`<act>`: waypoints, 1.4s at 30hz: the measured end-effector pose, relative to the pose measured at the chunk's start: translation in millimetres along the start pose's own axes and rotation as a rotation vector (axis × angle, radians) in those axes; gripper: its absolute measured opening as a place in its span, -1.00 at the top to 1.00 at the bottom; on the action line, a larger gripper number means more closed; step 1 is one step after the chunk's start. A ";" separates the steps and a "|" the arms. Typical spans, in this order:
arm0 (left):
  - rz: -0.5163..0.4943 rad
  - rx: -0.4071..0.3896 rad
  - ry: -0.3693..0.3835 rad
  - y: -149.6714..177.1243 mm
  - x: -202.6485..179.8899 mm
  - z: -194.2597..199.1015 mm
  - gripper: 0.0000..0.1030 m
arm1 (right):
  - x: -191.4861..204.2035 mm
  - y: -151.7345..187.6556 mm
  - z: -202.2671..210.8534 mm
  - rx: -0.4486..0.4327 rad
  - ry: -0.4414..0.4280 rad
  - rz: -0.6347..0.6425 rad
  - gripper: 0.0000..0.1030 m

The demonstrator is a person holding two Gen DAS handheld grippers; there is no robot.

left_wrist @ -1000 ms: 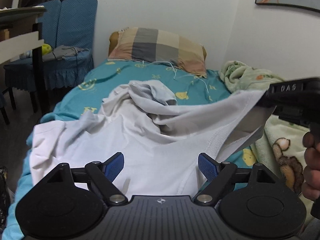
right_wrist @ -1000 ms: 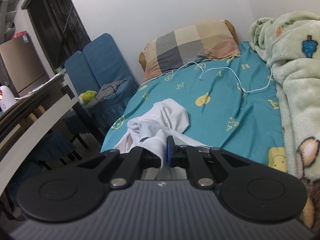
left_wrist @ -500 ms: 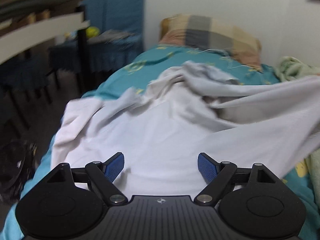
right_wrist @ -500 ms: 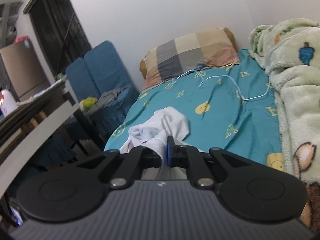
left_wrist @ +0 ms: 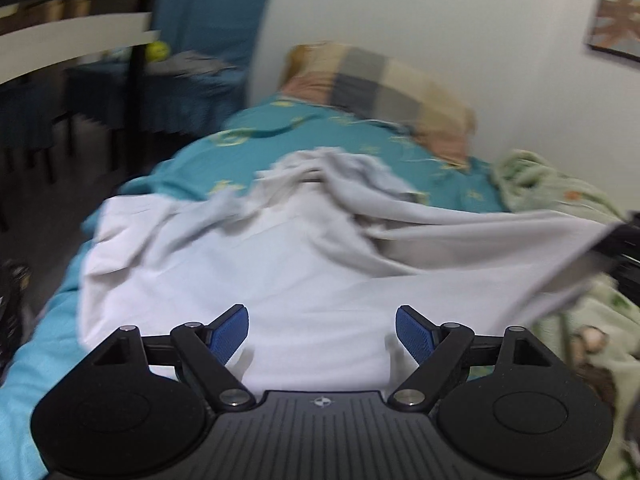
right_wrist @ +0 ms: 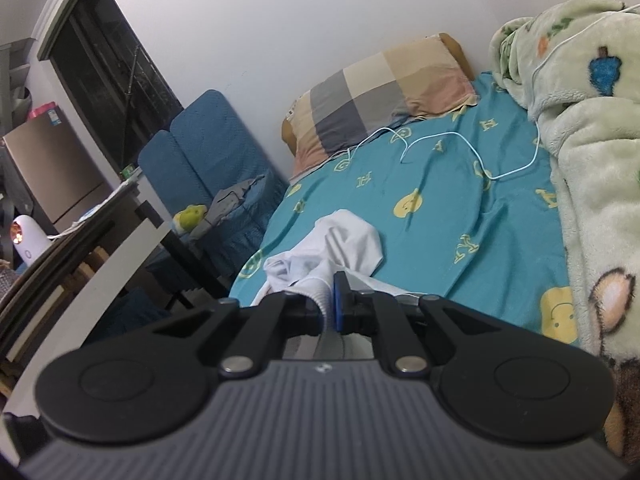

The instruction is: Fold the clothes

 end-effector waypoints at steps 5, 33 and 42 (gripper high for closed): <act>-0.142 -0.032 0.120 8.1 -54.7 -4.9 -0.69 | 1.6 -0.5 -0.9 0.013 0.000 0.016 0.84; 0.109 0.182 -0.250 75.5 6.8 -2.8 0.00 | 0.6 -12.4 15.0 -0.166 0.121 0.084 0.84; 0.149 -0.088 -0.237 -6.2 26.6 45.7 0.79 | 11.8 -4.9 17.1 -0.212 0.116 0.181 0.84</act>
Point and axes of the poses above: each gripper's, at about its wrist camera, not at the fingertips, and z roughly against the way its jaws point, x to its left, y to its underside, the point moved 6 cm from there along -z, roughly the way its jaws point, and after that the axes turned 5 degrees about -x, right-handed, at the moved point
